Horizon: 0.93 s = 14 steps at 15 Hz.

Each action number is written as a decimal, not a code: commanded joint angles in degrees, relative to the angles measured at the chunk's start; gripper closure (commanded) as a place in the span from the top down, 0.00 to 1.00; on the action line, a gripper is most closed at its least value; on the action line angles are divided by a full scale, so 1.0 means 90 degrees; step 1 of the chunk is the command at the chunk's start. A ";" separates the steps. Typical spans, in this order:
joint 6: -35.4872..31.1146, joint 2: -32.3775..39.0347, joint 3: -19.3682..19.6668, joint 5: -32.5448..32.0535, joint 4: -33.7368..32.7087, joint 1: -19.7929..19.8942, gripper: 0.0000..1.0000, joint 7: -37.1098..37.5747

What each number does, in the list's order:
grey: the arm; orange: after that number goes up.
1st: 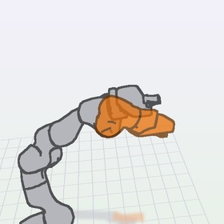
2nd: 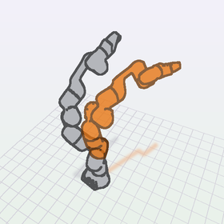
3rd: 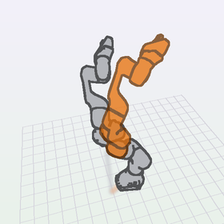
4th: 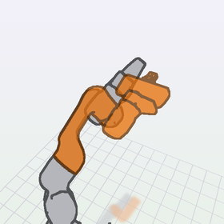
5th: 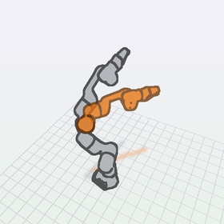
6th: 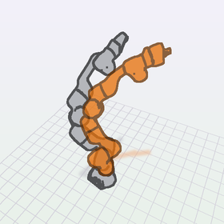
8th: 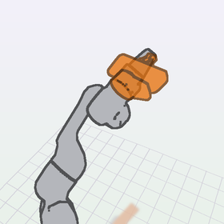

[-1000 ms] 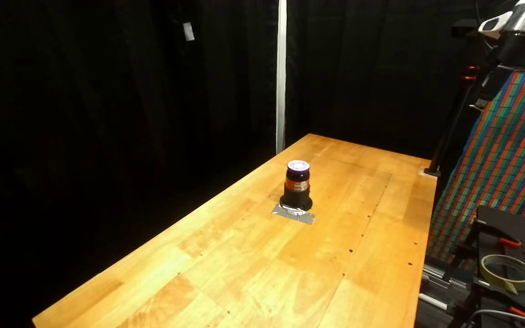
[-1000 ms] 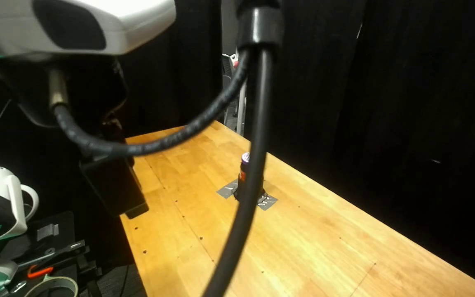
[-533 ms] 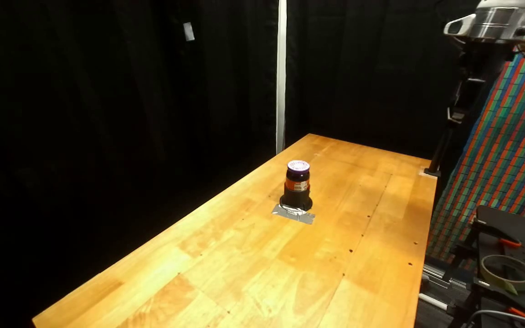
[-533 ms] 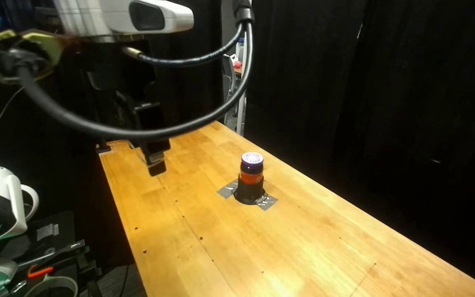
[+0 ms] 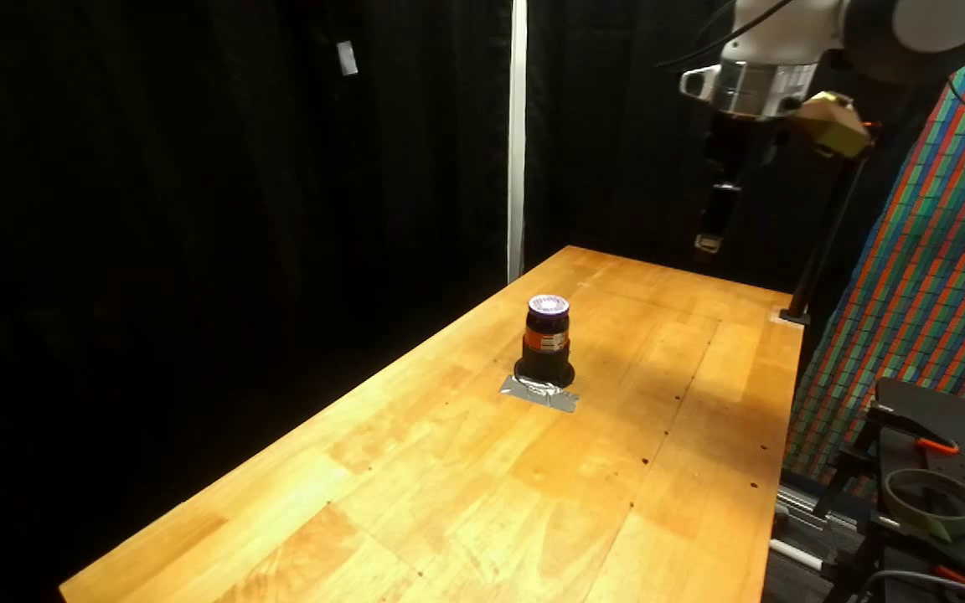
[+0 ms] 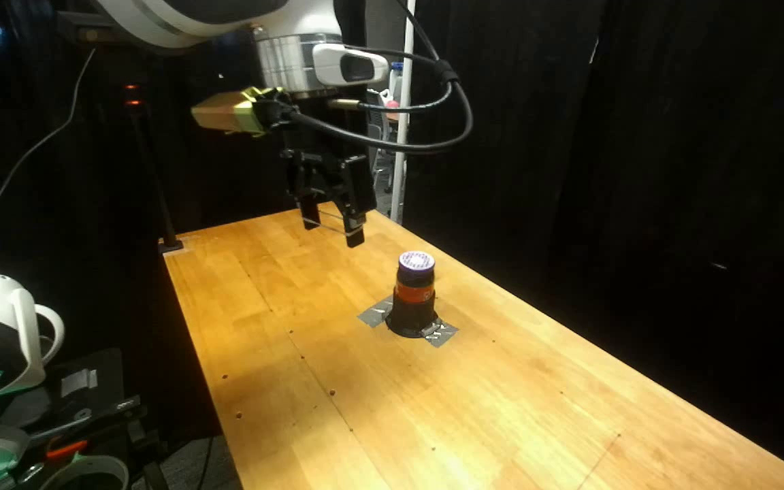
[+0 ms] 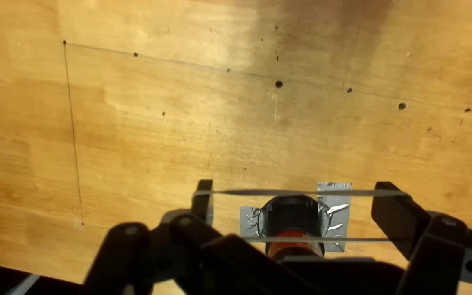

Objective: Put the rubber band on the cup

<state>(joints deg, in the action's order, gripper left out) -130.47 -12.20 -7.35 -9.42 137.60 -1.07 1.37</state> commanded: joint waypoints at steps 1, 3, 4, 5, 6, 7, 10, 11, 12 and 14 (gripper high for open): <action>-0.0362 0.1208 0.0011 -0.0358 -0.1073 -0.0051 1.00 0.0460; -0.0726 0.1642 0.0106 -0.0266 -0.1416 -0.0093 1.00 0.0398; -0.0817 0.1877 0.0145 -0.0067 -0.1607 -0.0109 1.00 0.0261; -0.0935 0.2067 0.0167 -0.0034 -0.1764 -0.0117 1.00 0.0255; -0.1009 0.2287 0.0183 -0.0021 -0.1936 -0.0132 1.00 0.0264; -0.1050 0.2490 0.0200 -0.0016 -0.2108 -0.0148 1.00 0.0256; -0.0966 0.3042 0.0223 0.0015 -0.2646 -0.0219 1.00 0.0243; -0.0933 0.3192 0.0221 0.0045 -0.2805 -0.0246 1.00 0.0224; -0.0867 0.3357 0.0215 0.0076 -0.2995 -0.0281 1.00 0.0223; -0.0844 0.3640 0.0219 0.0108 -0.3309 -0.0353 1.00 0.0232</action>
<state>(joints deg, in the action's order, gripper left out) -139.13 16.25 -6.26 -9.80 113.86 -2.50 3.80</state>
